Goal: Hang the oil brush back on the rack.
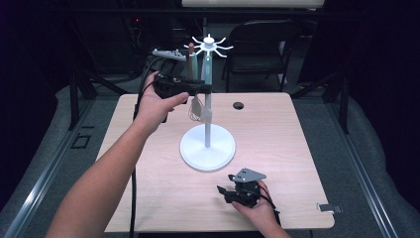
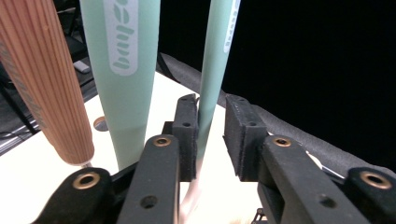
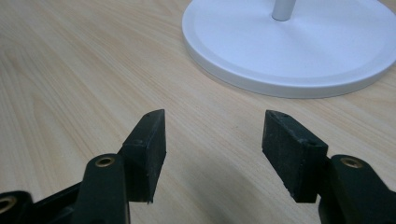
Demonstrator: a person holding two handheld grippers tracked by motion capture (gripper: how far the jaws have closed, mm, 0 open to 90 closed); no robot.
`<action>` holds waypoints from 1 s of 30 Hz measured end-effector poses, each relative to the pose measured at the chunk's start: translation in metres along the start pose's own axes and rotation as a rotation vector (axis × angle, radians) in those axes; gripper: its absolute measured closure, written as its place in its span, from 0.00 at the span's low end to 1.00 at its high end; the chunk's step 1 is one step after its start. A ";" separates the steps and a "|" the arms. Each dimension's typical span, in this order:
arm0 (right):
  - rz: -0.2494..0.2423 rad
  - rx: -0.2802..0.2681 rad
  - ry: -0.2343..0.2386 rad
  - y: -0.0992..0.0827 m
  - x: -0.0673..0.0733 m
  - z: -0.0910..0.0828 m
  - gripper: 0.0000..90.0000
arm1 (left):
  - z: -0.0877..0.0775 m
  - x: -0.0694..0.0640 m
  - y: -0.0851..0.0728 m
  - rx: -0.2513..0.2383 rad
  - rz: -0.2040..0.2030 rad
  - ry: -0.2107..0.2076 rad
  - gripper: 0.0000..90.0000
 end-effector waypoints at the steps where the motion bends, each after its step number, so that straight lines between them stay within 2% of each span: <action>1: -0.002 -0.001 0.000 0.000 0.000 0.000 0.44 | -0.001 0.000 0.000 -0.001 0.002 0.004 0.79; 12: -0.006 0.004 -0.001 0.000 -0.001 0.000 0.44 | -0.007 -0.002 0.000 -0.017 0.044 0.066 0.60; 17: -0.003 0.002 -0.001 0.000 -0.001 0.000 0.44 | -0.011 -0.004 -0.002 -0.013 0.057 0.077 0.54; 25: -0.001 0.000 -0.003 0.000 -0.002 0.000 0.44 | -0.023 -0.010 -0.004 -0.019 0.070 0.080 0.53; 30: 0.003 -0.005 -0.006 0.001 -0.001 0.000 0.44 | -0.037 -0.019 -0.005 -0.037 0.083 0.061 0.52</action>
Point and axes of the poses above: each handheld gripper's, and its own axes: z roughly forward along the jaws, y roughly out of its top, x roughly to its left, the point moved 6 cm from there along z, roughly forward along the jaws, and after that the axes turned 1 degree about -z, right-handed, at the moved point
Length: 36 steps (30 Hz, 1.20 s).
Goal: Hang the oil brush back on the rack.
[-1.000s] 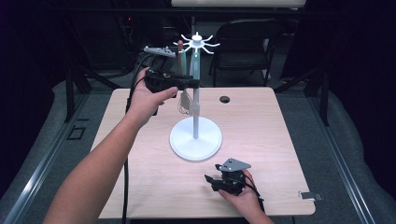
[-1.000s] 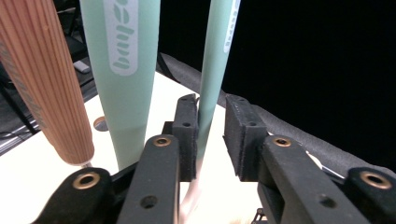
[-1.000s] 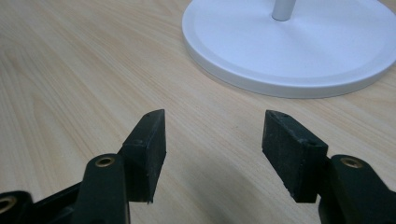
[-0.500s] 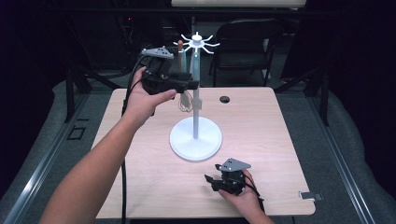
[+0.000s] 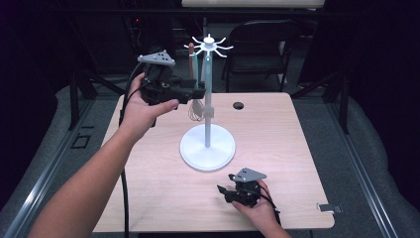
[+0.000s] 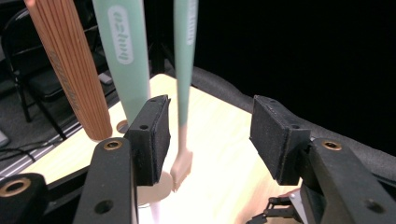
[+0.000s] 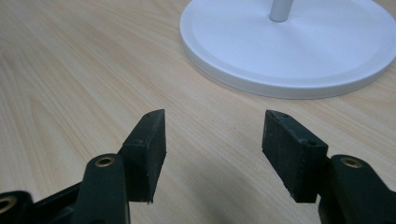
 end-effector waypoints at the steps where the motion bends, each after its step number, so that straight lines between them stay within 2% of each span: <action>1: -0.005 0.005 0.001 0.000 0.000 -0.001 0.44 | -0.003 -0.001 0.000 -0.003 0.004 -0.001 0.52; 6: 0.004 -0.003 -0.003 0.001 -0.002 -0.002 0.44 | -0.017 -0.003 -0.006 -0.001 0.018 0.024 0.52; 9: 0.001 0.001 -0.003 0.001 -0.003 -0.003 0.44 | -0.025 -0.001 -0.014 -0.001 0.012 0.036 0.51; 12: 0.011 -0.008 -0.006 0.002 -0.004 -0.004 0.45 | -0.030 0.004 -0.026 0.007 -0.003 0.049 0.50; 16: 0.009 -0.002 -0.012 0.003 -0.006 -0.006 0.48 | -0.039 0.014 -0.044 0.008 -0.018 0.093 0.49; 18: 0.023 -0.015 -0.008 0.004 -0.006 -0.007 0.49 | -0.043 0.020 -0.054 0.008 -0.033 0.112 0.48; 24: 0.034 -0.008 -0.004 0.004 -0.008 -0.009 0.50 | -0.056 0.035 -0.088 0.020 -0.098 0.158 0.48; 29: 0.041 -0.016 -0.007 0.005 -0.010 -0.011 0.47 | -0.066 0.043 -0.121 0.034 -0.129 0.195 0.48; 36: 0.031 -0.024 -0.032 0.006 -0.016 -0.013 0.44 | -0.066 0.053 -0.173 0.048 -0.183 0.257 0.48</action>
Point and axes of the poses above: each handheld gripper's, and its own axes: z roughly forward along the jaws, y roughly out of its top, x roughly to its left, the point moved 6 cm from there along z, roughly forward along the jaws, and after that the axes turned 1 degree about -z, right-handed, at the moved point
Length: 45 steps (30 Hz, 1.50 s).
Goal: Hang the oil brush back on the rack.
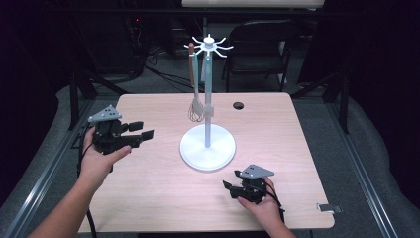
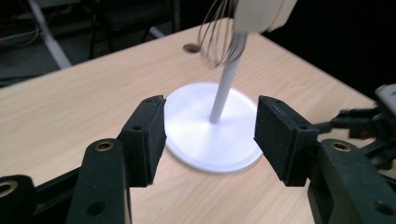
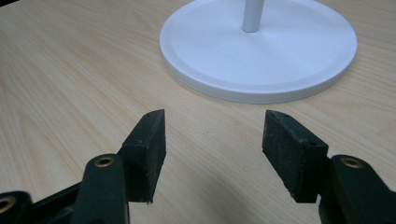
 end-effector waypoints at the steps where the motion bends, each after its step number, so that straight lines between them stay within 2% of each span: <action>1: 0.002 0.001 -0.001 0.000 0.000 0.000 0.44 | 0.001 0.002 -0.008 0.005 -0.009 0.009 0.49; 5: -0.002 0.000 -0.011 0.000 -0.002 -0.001 0.44 | 0.008 0.008 -0.037 0.014 -0.044 0.031 0.50; 9: -0.003 -0.001 -0.019 0.001 -0.005 -0.003 0.44 | 0.016 0.009 -0.064 0.042 -0.067 0.050 0.49; 11: -0.008 0.004 -0.023 0.001 -0.007 -0.003 0.43 | 0.020 0.008 -0.076 0.042 -0.085 0.049 0.49; 14: -0.012 0.001 -0.033 0.001 -0.009 -0.004 0.43 | 0.026 0.004 -0.091 0.060 -0.083 0.056 0.48; 17: -0.009 0.005 -0.038 0.001 -0.010 -0.005 0.43 | 0.031 0.001 -0.107 0.046 -0.122 0.046 0.47; 21: -0.007 -0.002 -0.040 0.001 -0.012 -0.006 0.43 | 0.038 0.004 -0.128 0.062 -0.155 0.061 0.47; 23: -0.005 -0.002 -0.045 0.001 -0.014 -0.008 0.44 | 0.041 0.006 -0.135 0.068 -0.154 0.069 0.47; 26: 0.004 -0.007 -0.053 0.001 -0.016 -0.010 0.43 | 0.047 0.009 -0.144 0.092 -0.132 0.069 0.46; 32: 0.010 -0.004 -0.074 0.000 -0.025 -0.012 0.44 | 0.061 0.010 -0.161 0.164 -0.085 0.076 0.46; 36: 0.020 0.001 -0.080 -0.002 -0.029 -0.012 0.44 | 0.065 0.009 -0.164 0.177 -0.085 0.074 0.46; 40: 0.016 0.020 -0.090 -0.006 -0.030 -0.009 0.44 | 0.068 0.008 -0.164 0.182 -0.063 0.083 0.45; 42: 0.020 0.009 -0.088 -0.006 -0.029 -0.007 0.44 | 0.069 0.008 -0.165 0.186 -0.057 0.087 0.45; 45: -0.008 0.022 -0.082 -0.006 -0.025 -0.007 0.43 | 0.071 0.007 -0.166 0.198 -0.047 0.092 0.44</action>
Point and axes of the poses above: each handheld gripper's, and its own axes: z roughly forward along the jaws, y roughly out of its top, x roughly to its left, the point moved 6 cm from there along z, roughly forward along the jaws, and after that the axes turned 1 degree about -z, right-handed, at the moved point
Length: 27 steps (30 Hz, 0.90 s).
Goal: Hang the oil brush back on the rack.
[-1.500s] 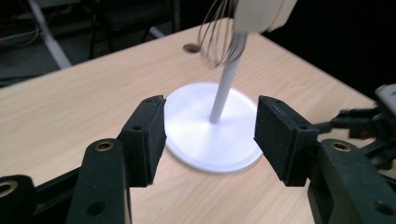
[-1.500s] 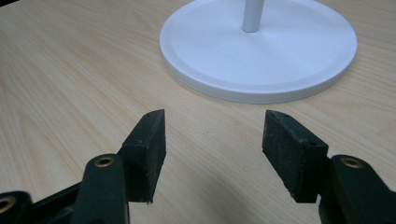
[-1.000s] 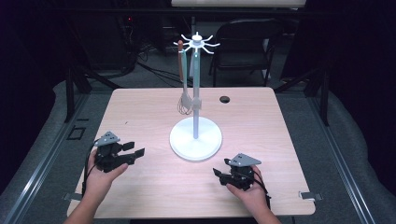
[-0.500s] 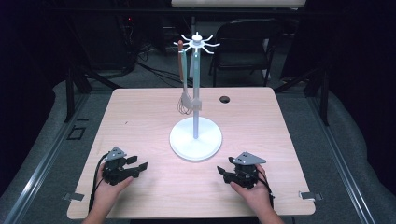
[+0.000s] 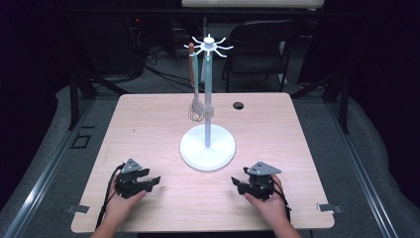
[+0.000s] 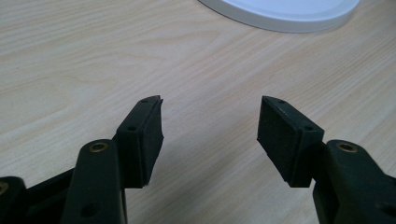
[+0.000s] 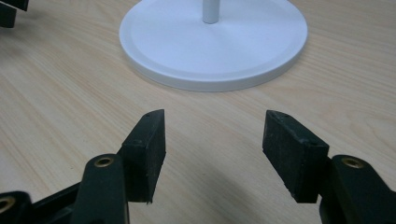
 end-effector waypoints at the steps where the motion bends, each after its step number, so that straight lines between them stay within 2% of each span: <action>1: -0.003 -0.005 0.004 0.000 0.002 0.001 0.43 | 0.001 -0.001 0.000 -0.001 0.002 0.000 0.44; 5: -0.037 -0.002 0.002 0.000 0.007 0.002 0.43 | 0.003 -0.004 0.000 0.003 0.022 -0.002 0.44; 9: -0.035 -0.002 0.006 -0.001 0.010 0.004 0.43 | 0.004 -0.004 -0.001 0.014 0.036 0.006 0.44; 19: -0.069 0.006 0.036 -0.002 0.024 0.008 0.43 | 0.005 -0.003 -0.001 0.010 0.035 0.011 0.43; 27: -0.084 0.018 0.044 -0.003 0.030 0.011 0.42 | 0.004 -0.003 0.000 0.005 0.032 0.010 0.43</action>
Point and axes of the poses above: each handheld gripper's, and its own axes: z roughly forward along the jaws, y roughly out of its top, x roughly to its left, the point moved 6 cm from there along z, roughly forward along the jaws, and after that the axes turned 1 degree about -z, right-handed, at the moved point
